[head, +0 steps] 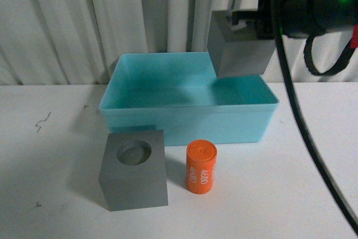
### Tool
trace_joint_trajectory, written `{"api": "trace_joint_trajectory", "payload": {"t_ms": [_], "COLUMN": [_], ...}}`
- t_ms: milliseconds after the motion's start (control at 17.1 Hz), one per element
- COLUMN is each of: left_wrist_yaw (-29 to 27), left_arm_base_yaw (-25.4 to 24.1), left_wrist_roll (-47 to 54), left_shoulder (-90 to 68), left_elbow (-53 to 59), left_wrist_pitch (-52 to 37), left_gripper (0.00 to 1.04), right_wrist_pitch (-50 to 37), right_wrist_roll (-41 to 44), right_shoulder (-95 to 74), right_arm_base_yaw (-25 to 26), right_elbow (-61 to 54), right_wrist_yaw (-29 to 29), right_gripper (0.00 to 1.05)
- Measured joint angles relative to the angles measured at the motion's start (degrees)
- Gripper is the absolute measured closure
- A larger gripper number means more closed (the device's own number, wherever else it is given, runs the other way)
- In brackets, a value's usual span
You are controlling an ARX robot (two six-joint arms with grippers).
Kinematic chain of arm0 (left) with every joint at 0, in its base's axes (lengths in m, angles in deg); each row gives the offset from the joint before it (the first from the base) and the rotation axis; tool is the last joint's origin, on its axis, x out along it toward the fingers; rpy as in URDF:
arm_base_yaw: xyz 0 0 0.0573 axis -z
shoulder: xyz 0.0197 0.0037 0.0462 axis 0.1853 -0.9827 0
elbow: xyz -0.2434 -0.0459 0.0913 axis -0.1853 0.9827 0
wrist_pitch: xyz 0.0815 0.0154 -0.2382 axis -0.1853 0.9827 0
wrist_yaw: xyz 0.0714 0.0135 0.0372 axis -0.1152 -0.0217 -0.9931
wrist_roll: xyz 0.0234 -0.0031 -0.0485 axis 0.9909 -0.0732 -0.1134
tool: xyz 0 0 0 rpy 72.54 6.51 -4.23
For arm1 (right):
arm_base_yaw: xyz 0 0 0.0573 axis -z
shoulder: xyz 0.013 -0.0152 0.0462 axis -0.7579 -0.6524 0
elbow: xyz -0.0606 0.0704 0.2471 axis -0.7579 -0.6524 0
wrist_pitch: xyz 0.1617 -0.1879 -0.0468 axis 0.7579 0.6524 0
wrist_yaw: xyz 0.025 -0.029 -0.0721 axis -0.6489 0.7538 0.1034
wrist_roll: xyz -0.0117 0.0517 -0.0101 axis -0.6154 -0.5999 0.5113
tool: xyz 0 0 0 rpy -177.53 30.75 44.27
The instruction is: Place gray and orange parts in blue box
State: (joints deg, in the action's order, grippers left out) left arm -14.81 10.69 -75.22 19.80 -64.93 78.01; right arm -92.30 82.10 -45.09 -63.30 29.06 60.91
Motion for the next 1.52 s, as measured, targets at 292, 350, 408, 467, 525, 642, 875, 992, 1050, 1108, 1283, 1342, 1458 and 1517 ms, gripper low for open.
{"api": "trace_joint_trajectory", "payload": {"t_ms": [292,350,408,467,525,642,875,992,1050,1108,1283,1342,1458,1517], "left_wrist_yaw": [0.00,0.00,-0.02,0.02,0.02,0.00,0.02,0.02,0.00,0.00,0.00,0.02,0.00,0.02], "left_arm_base_yaw": [0.00,0.00,0.00,0.00,0.00,0.00,0.00,0.00,0.00,0.00,0.00,0.00,0.00,0.00], "left_wrist_roll": [0.00,0.00,0.00,0.00,0.00,0.00,0.00,0.00,0.00,0.00,0.00,0.00,0.00,0.00], "left_shoulder": [0.00,0.00,0.00,0.00,0.00,0.00,0.00,0.00,0.00,0.00,0.00,0.00,0.00,0.00], "left_elbow": [0.00,0.00,0.00,0.00,0.00,0.00,0.00,0.00,0.00,0.00,0.00,0.00,0.00,0.00], "left_wrist_pitch": [0.02,0.00,0.00,0.02,0.02,0.00,0.00,0.00,0.00,0.00,0.00,0.00,0.00,0.00], "left_gripper": [0.07,0.07,0.07,0.07,0.07,0.07,0.07,0.07,0.07,0.07,0.07,0.07,0.07,0.07], "right_wrist_pitch": [2.47,2.38,2.40,2.54,2.78,2.82,2.97,1.03,-0.37,-1.81,-1.79,0.20,10.21,11.39], "right_wrist_roll": [-1.95,-1.99,-1.99,-1.99,-1.99,-1.97,-1.88,-2.10,-2.75,-3.32,-9.35,-11.58,-17.42,-18.29], "right_shoulder": [-5.95,-6.29,-6.32,-6.32,-6.34,-6.34,-6.80,-6.38,-4.33,-0.96,18.16,25.27,43.95,48.44], "right_arm_base_yaw": [-1.42,-1.73,-1.73,-1.81,-1.97,-2.16,-3.34,-3.54,-3.54,-3.43,-2.29,-1.84,-2.03,-2.19], "right_elbow": [1.68,2.19,2.29,2.49,2.67,2.91,3.80,3.61,1.66,-1.01,-12.90,-17.59,-33.73,-38.47], "right_wrist_yaw": [4.37,5.07,5.27,5.62,5.84,6.34,7.98,10.36,11.34,12.28,11.04,10.32,10.47,10.60], "right_gripper": [0.86,0.86,0.86,0.86,0.86,0.86,0.70,0.52,0.39,0.28,0.05,0.08,0.06,0.06]}}
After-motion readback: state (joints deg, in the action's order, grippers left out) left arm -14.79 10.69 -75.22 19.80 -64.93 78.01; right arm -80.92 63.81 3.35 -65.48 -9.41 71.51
